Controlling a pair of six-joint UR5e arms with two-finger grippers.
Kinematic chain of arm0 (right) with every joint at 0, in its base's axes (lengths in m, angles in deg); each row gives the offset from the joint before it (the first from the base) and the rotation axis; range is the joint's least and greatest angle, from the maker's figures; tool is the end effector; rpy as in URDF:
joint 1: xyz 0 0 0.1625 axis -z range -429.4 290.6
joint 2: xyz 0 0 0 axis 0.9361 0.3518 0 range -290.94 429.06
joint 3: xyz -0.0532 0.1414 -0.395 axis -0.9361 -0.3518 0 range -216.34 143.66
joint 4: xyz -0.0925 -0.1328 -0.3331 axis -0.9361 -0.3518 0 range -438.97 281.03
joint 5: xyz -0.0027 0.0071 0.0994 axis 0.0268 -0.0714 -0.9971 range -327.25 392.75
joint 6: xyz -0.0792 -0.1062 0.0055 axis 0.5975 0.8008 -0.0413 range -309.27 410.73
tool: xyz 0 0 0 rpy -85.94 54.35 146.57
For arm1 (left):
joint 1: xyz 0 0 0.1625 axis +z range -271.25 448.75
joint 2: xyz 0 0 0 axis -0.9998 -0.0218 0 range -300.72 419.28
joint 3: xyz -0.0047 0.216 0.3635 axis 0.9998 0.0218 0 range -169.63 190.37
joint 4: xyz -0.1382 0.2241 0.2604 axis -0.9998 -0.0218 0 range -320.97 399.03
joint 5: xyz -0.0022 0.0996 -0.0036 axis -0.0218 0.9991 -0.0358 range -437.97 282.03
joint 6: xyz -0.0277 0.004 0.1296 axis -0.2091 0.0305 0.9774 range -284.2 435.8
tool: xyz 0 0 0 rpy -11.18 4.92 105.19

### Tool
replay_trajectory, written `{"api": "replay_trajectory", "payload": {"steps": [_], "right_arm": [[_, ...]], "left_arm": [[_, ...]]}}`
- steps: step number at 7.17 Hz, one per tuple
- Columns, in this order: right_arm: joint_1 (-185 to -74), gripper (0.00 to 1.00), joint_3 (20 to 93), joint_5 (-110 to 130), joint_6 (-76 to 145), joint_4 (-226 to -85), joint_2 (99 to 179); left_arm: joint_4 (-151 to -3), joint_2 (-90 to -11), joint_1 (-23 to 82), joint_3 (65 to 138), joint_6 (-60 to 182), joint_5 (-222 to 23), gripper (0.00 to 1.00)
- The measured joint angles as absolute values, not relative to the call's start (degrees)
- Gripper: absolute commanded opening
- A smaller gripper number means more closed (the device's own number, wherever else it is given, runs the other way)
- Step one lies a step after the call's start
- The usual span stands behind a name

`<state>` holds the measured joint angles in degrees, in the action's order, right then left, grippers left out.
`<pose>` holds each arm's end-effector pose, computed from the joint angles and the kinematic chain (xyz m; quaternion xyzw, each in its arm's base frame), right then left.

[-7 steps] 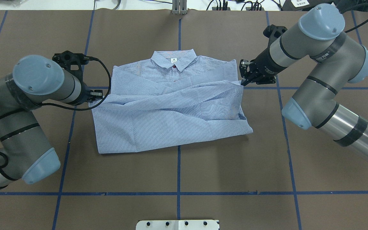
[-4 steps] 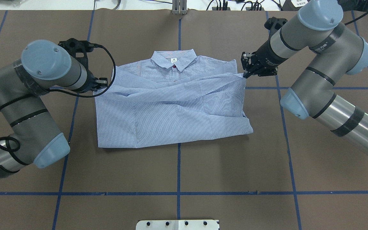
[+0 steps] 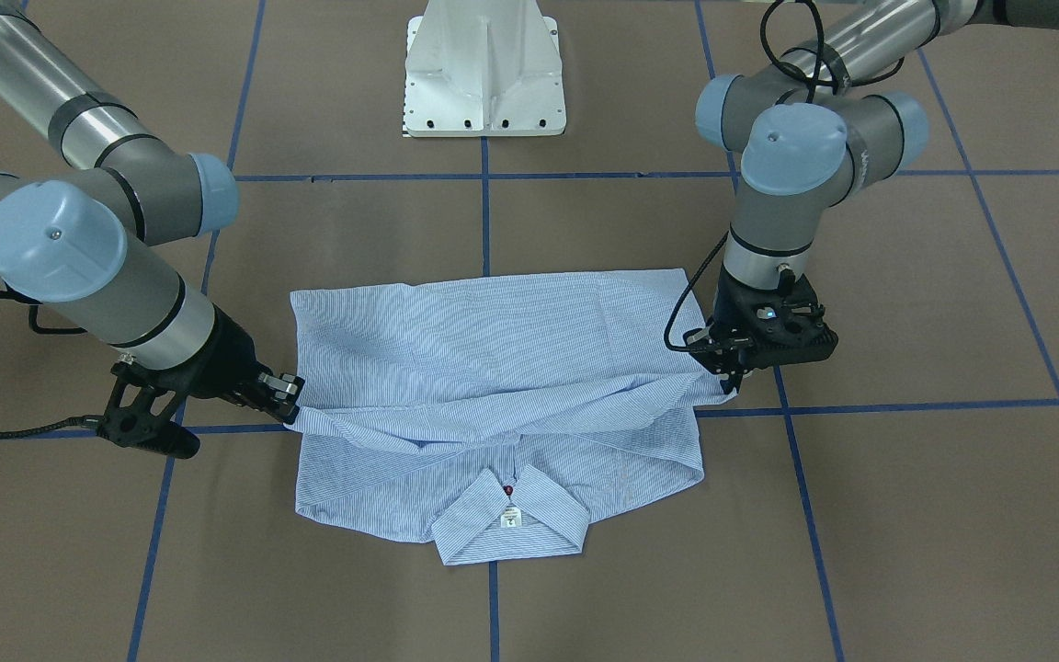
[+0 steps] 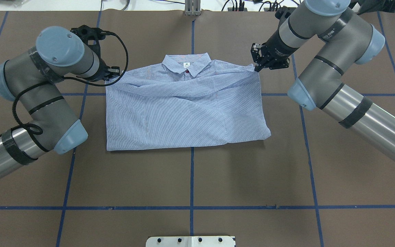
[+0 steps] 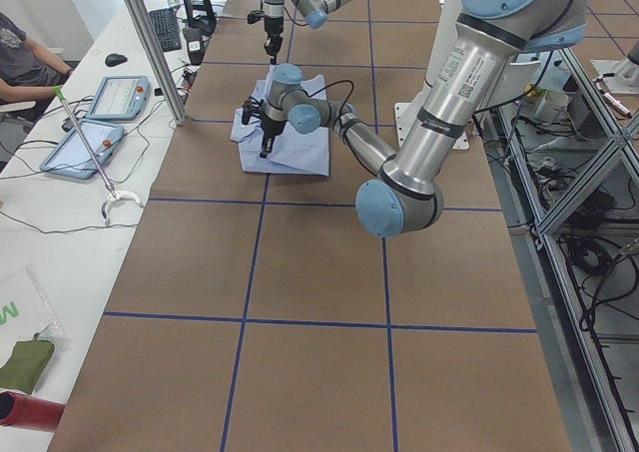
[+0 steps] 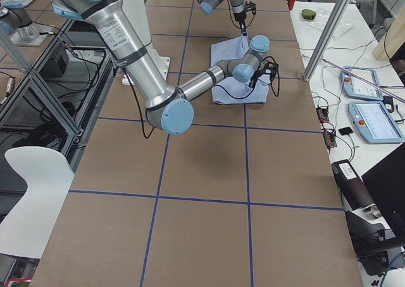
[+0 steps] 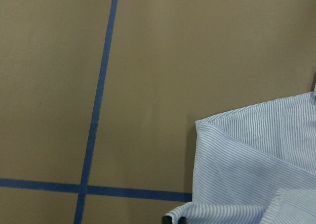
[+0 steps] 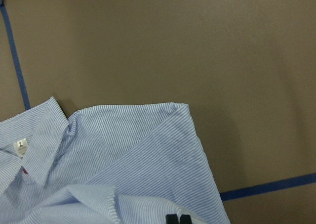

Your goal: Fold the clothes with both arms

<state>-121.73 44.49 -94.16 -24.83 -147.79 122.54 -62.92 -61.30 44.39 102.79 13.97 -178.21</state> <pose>-0.3878 -0.5901 0.3390 -0.0265 -0.4843 0.1577 0.8602 0.4005 -0.5452 0.3603 0.1588 0.3558 -0.0958 0.9160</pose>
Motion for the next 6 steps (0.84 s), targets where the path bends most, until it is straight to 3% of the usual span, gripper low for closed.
{"api": "replay_trajectory", "payload": {"steps": [6], "right_arm": [[-124.02, 0.0, 37.57, -94.11, -23.11, -147.7, 117.9]], "left_arm": [[-67.11, -62.25, 42.84, 97.49, 14.7, -178.18, 0.0]]}}
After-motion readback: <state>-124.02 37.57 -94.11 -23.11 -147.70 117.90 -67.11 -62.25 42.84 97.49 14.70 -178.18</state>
